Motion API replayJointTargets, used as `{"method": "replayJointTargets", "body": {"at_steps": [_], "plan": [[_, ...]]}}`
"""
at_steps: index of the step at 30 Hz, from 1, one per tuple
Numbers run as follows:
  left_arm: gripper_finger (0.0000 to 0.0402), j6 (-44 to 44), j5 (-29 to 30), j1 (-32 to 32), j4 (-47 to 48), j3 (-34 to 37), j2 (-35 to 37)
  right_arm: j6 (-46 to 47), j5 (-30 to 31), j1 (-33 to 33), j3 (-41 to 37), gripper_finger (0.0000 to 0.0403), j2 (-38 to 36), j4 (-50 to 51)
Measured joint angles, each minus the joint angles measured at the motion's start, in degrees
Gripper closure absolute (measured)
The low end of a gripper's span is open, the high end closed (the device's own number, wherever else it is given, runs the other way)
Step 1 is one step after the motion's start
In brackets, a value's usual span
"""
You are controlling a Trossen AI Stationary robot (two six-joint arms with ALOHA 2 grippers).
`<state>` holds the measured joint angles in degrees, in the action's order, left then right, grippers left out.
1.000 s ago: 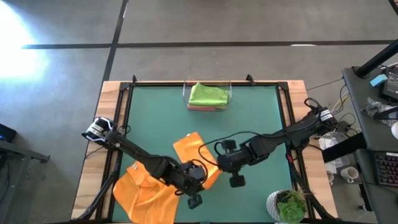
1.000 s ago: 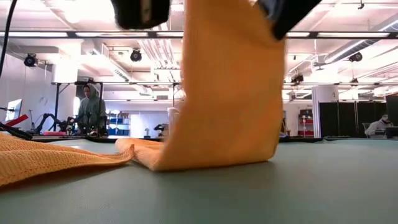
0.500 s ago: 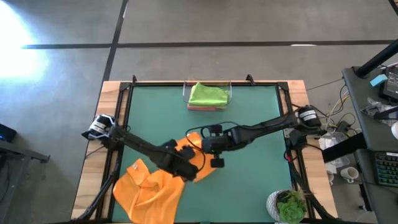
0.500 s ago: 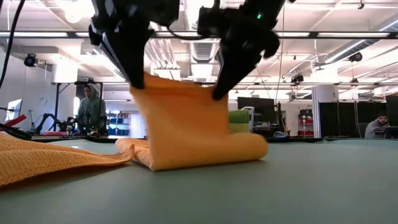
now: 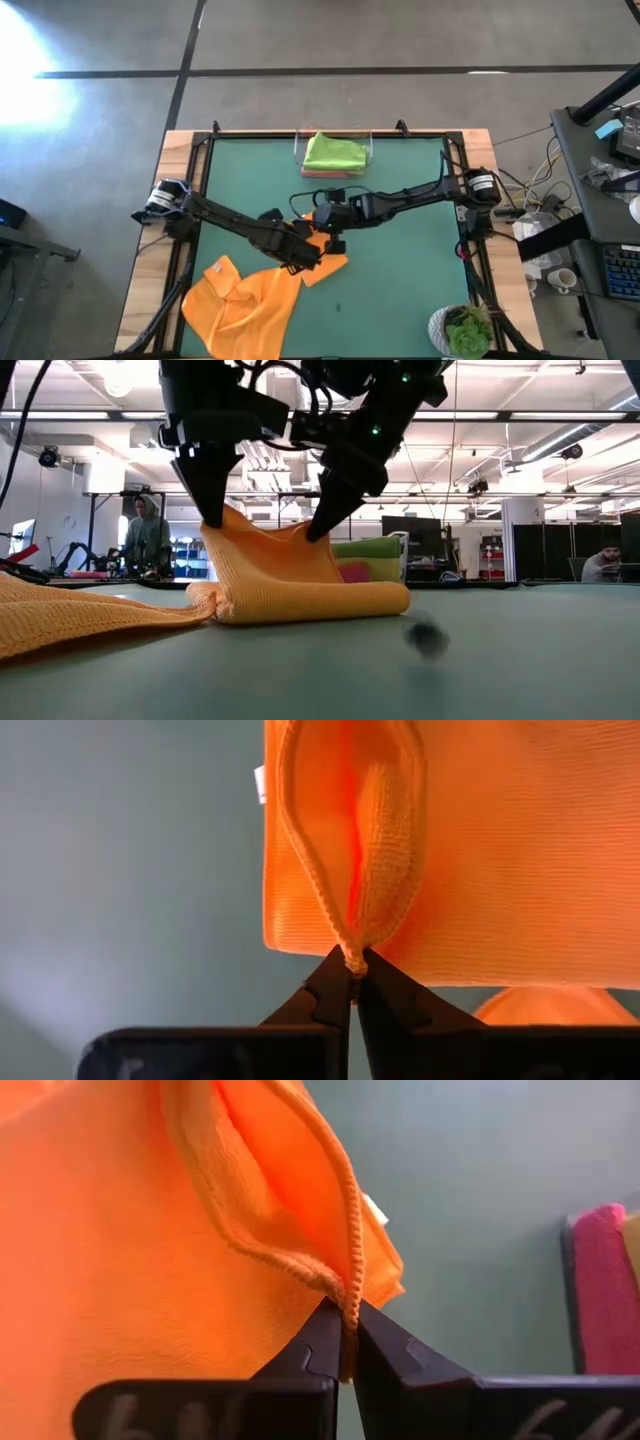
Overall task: Fold microfiber towels
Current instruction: Fold the right orange microfiber towel
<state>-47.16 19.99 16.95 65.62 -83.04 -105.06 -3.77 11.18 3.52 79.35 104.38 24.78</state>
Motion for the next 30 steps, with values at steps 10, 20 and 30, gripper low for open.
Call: {"method": "replayJointTargets", "body": {"at_steps": [10, 20, 30], "plan": [[0.0402, 0.08, -0.16, -1.23, -0.01, 1.01, 0.0, -1.42, -0.04, -1.43, -0.02, 0.0394, 0.0, -0.12], [0.038, 2.46, 0.2, -1.24, -0.01, 1.06, 0.0, -3.32, -0.11, -1.46, -0.02, 0.0344, 0.0, -2.77], [0.028, 0.24, 0.41, -1.84, 6.37, 1.06, 0.0, -2.14, 0.94, -2.7, -0.05, 0.0277, -0.74, -0.21]]}}
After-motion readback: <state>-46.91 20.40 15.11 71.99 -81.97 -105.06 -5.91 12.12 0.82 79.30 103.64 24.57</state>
